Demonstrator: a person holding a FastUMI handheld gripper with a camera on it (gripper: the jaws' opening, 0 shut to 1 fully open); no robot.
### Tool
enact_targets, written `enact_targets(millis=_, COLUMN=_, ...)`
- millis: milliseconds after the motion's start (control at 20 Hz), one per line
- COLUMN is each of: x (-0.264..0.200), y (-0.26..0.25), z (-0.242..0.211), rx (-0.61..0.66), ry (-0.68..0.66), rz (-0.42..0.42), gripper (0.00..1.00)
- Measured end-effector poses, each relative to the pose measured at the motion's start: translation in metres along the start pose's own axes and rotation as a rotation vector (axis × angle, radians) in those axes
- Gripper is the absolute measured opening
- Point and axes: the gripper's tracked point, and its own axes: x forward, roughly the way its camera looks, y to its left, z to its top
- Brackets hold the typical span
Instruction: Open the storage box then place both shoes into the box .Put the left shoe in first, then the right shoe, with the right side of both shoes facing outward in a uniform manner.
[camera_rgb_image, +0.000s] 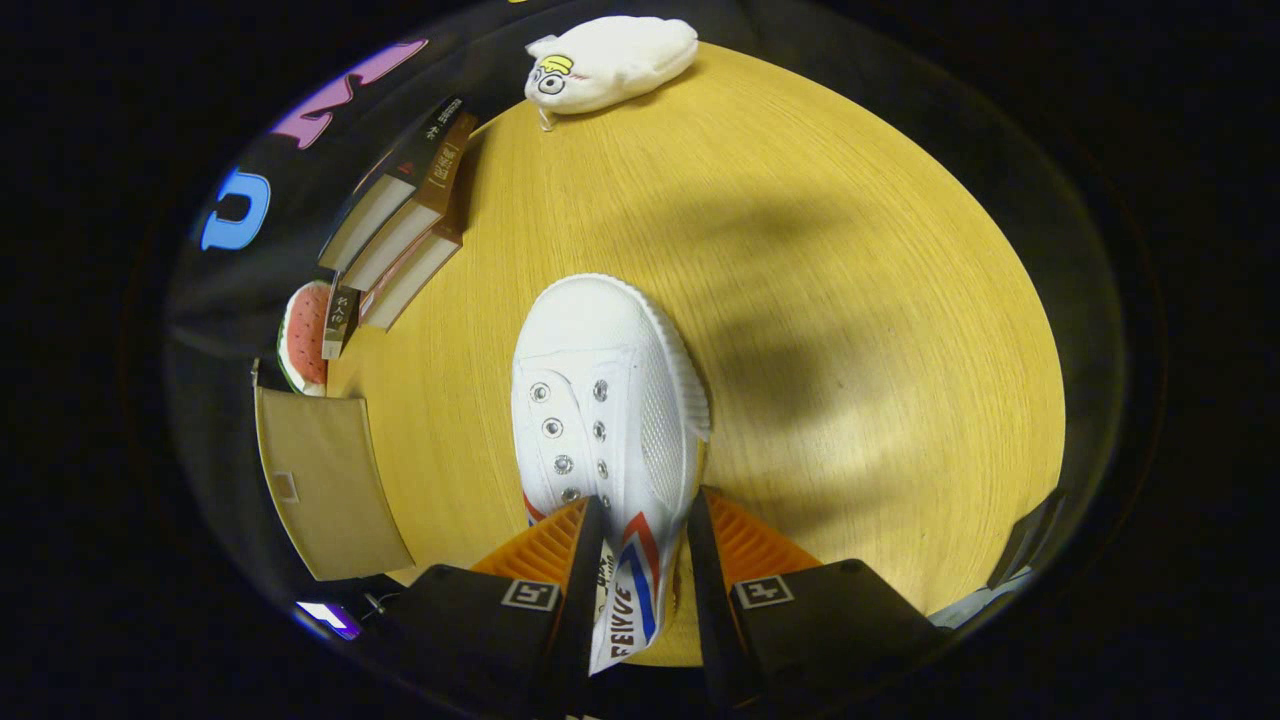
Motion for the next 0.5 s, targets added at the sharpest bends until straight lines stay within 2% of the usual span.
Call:
enact_targets(millis=50, x=-0.004, y=-0.001, z=0.001, rx=0.035, ry=0.002, rz=0.013, gripper=0.39)
enact_targets(millis=100, x=-0.008, y=-0.001, z=0.002, rx=0.064, ry=0.004, rz=0.031, gripper=0.35)
enact_targets(millis=150, x=-0.001, y=-0.001, z=-0.001, rx=0.1, ry=0.006, rz=0.051, gripper=0.23)
enact_targets(millis=300, x=-0.003, y=0.002, z=0.0, rx=0.178, ry=0.011, rz=0.098, gripper=0.14)
enact_targets(millis=500, x=-0.017, y=0.012, z=-0.013, rx=0.202, ry=0.003, rz=0.122, gripper=0.13)
